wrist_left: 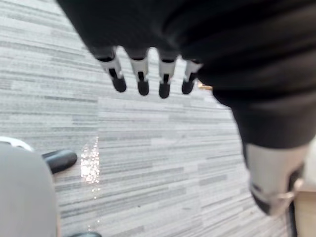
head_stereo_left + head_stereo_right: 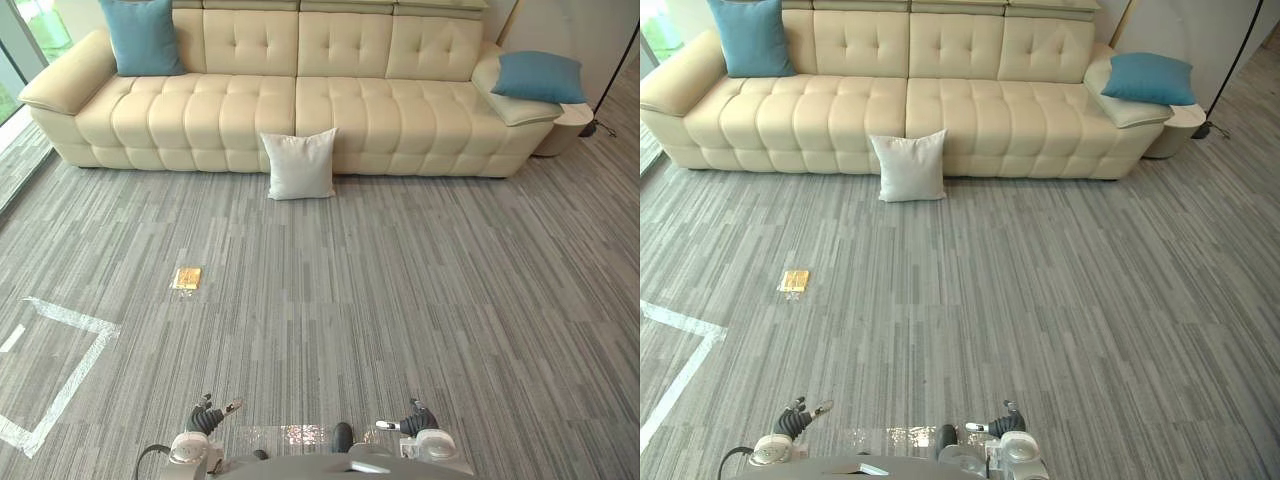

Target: Pick up cushions and gather them together orderly.

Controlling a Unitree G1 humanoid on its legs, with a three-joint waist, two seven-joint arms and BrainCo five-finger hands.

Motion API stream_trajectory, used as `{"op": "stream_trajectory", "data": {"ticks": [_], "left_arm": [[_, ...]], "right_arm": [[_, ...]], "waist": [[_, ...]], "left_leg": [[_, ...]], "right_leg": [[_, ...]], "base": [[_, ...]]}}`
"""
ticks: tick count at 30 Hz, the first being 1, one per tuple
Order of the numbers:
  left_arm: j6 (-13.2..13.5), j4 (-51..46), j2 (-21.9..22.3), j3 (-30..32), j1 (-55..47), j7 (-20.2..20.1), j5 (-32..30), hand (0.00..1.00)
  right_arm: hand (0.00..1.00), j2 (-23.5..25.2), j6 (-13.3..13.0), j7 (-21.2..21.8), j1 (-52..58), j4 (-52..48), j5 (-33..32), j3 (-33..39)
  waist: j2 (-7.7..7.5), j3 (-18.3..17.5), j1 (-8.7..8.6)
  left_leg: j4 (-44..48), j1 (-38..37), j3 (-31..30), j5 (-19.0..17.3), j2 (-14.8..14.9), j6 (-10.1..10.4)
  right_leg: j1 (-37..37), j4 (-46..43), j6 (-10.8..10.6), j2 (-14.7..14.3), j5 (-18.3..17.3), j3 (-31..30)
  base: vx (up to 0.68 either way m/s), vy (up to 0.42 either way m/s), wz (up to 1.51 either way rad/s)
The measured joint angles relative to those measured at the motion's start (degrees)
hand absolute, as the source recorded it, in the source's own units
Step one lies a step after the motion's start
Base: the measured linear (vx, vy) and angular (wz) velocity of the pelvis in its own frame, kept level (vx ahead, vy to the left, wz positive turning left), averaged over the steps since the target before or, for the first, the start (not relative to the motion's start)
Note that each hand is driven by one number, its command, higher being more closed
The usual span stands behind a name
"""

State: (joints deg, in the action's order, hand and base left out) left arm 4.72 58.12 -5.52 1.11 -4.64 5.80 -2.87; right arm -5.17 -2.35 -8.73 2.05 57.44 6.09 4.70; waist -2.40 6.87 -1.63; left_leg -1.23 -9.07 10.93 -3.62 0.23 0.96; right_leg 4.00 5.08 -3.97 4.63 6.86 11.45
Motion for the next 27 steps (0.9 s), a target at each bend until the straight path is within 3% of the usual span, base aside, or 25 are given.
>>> {"op": "stream_trajectory", "data": {"ticks": [17,22,24,27], "left_arm": [[-0.02,1.24,-0.07,-1.19,0.78,-0.14,0.38,0.00],[-0.17,1.14,0.26,-1.24,1.59,-0.06,0.56,0.00],[-0.34,1.04,0.19,-1.20,1.83,-0.03,1.03,0.00],[-0.72,0.99,0.16,-1.05,1.87,-0.04,1.65,0.00]], "right_arm": [[0.00,0.09,0.05,0.10,0.04,1.05,-2.44,1.14],[0.00,0.20,0.03,0.03,-0.18,0.82,-3.99,1.16],[0.00,0.16,0.02,0.01,-0.65,0.68,-4.81,1.16],[0.00,0.08,-0.18,-0.03,-0.43,-1.79,-5.92,1.07]], "waist": [[0.11,0.07,-0.16],[0.64,0.38,-0.30],[1.09,0.77,-0.27],[1.80,1.62,-0.53]], "left_leg": [[-0.04,0.10,0.03,-0.27,0.14,0.41],[0.28,2.84,0.77,-1.57,1.29,1.14],[2.70,4.60,1.75,-3.14,2.69,2.27],[11.10,6.46,2.04,-7.92,5.91,4.50]], "right_leg": [[-0.05,0.00,0.08,-0.08,-0.14,0.01],[-2.50,-0.51,1.20,-1.32,-1.64,-0.02],[-5.29,-4.82,2.05,-2.02,-4.18,-0.50],[-9.02,-15.75,3.01,-2.84,-12.12,-1.48]], "base": [[0.00,-0.001,0.00],[0.00,-0.035,-0.05],[0.10,-0.085,-0.22],[0.17,-0.120,-0.13]]}}
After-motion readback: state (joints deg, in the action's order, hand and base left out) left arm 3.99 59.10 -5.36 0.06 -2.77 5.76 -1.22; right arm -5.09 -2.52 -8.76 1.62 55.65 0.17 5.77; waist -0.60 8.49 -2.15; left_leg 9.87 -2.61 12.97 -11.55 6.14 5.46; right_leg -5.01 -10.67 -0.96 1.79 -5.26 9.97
